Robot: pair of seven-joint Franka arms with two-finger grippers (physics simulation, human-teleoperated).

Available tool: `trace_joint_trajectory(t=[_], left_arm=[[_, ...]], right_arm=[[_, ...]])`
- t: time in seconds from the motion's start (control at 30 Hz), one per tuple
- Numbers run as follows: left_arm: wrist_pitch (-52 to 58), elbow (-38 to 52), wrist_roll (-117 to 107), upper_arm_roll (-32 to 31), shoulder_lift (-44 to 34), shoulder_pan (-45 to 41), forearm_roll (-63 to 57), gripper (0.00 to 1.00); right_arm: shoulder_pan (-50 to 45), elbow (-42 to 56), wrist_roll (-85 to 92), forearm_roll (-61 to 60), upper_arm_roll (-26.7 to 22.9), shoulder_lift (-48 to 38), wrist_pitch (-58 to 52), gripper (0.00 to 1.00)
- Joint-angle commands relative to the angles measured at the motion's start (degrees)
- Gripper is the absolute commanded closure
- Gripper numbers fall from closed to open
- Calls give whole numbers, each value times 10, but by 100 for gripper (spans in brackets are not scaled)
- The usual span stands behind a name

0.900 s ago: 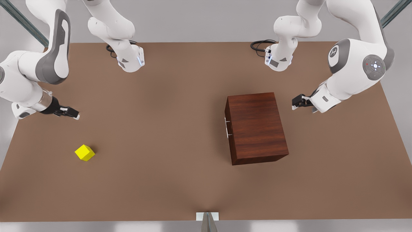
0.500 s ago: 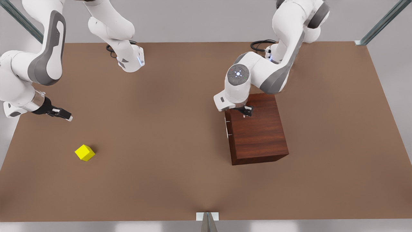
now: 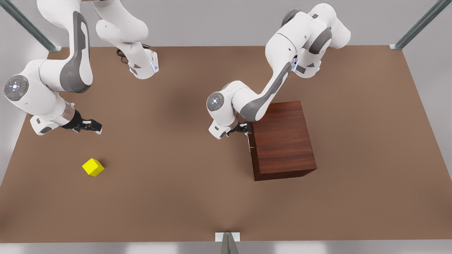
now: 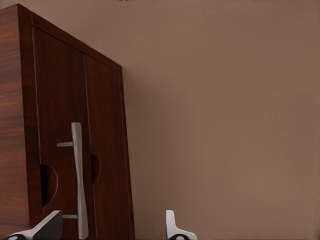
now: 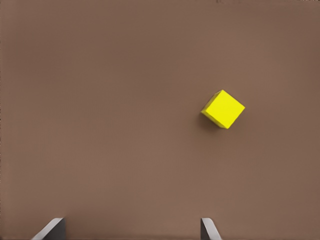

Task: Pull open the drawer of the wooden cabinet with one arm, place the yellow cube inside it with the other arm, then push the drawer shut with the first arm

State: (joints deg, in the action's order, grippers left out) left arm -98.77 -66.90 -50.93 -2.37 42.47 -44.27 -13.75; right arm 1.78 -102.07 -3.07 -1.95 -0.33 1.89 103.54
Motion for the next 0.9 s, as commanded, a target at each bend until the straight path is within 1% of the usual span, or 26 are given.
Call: trace_joint_trajectory(t=[0.0, 0.1, 0.13, 0.17, 0.2, 0.27, 0.47, 0.57, 0.63, 0.87], left_arm=[[-70, 0, -344, 0, 8, 0, -1, 0], [-82, -1, -323, 0, 15, 0, -5, 0], [-75, -3, -314, 0, 15, -1, -18, 0], [-45, -4, -300, 0, 14, -2, -45, 0], [-22, -4, -263, 0, 12, -3, -46, 0], [-16, -6, -249, 0, 12, -2, -49, 0], [11, -9, -315, 3, 13, 1, -49, 0], [11, -9, -299, 3, 15, 3, -52, 0], [15, -9, -236, 4, 16, 2, -53, 0], [10, -9, -214, 3, 29, -1, -54, 0]], right_arm=[[31, 0, -3, 0, 0, 0, 0, 0], [31, 0, -3, 0, 0, 0, 0, 0], [31, 0, -3, 0, 0, 0, 0, 0], [31, 0, -3, 0, 0, 0, 0, 0], [31, 0, -3, 0, 0, 0, 0, 0], [31, 0, -3, 0, 0, 0, 0, 0], [31, 1, -3, 0, 0, 1, 0, 0], [30, 3, -3, 0, 0, 3, 0, 0], [30, 3, -4, 0, 0, 3, 0, 0], [30, 3, -4, 0, 0, 4, 0, 0]])
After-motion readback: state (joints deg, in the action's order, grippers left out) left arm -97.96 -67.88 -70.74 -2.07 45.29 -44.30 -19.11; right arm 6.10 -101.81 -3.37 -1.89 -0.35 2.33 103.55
